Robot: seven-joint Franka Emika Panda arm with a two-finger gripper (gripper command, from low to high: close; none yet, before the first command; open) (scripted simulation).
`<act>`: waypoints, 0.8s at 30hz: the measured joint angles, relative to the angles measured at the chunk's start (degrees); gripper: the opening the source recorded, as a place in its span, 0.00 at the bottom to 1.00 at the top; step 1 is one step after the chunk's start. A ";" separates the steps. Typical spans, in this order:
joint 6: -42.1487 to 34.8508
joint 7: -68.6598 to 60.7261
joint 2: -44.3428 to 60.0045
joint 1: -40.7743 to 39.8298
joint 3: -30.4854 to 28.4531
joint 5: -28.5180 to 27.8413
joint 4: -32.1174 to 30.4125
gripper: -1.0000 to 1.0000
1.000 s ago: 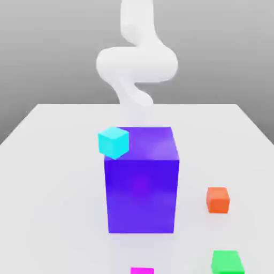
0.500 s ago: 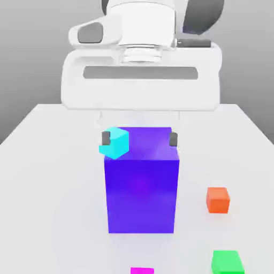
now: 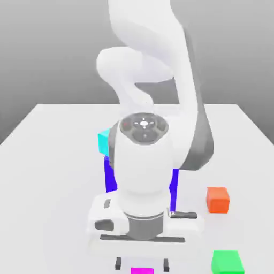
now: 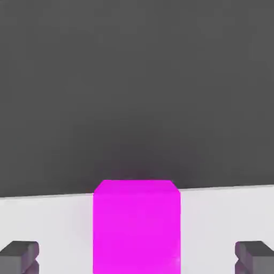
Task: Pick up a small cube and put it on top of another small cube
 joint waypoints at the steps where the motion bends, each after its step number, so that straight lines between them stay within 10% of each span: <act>1: 1.21 0.06 1.58 0.06 -0.07 -0.07 0.33 0.00; 24: -9.19 11.00 -11.20 12.32 6.85 -2.71 -2.25 0.00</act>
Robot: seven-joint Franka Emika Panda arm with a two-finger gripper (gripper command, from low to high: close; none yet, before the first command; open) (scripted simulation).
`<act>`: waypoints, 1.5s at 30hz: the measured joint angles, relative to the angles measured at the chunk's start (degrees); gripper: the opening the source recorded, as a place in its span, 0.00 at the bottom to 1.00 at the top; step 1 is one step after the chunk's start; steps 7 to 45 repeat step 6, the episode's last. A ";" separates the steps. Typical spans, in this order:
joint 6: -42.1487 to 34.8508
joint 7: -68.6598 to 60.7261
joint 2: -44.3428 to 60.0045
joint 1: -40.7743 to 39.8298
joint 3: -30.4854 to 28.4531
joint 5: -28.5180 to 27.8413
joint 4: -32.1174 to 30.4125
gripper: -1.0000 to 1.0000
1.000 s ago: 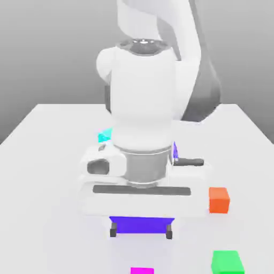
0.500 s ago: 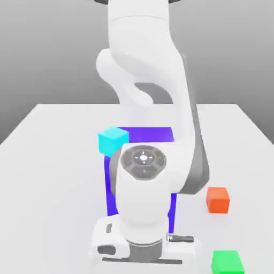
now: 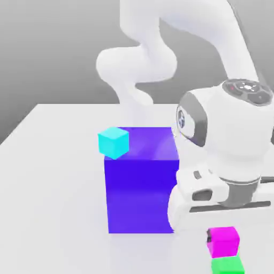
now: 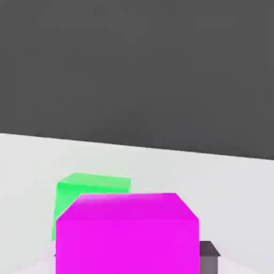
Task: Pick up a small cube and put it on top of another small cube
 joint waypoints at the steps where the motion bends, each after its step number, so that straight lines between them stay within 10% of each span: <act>1: 1.59 0.41 1.70 0.61 -0.45 -0.41 0.10 0.00; 2: 3.36 0.86 3.59 1.01 -0.81 -0.96 0.21 0.00; 3: 4.74 1.20 5.07 1.28 -1.09 -1.40 0.30 1.00; 45: 4.74 1.20 5.07 1.28 -1.09 -1.40 0.30 1.00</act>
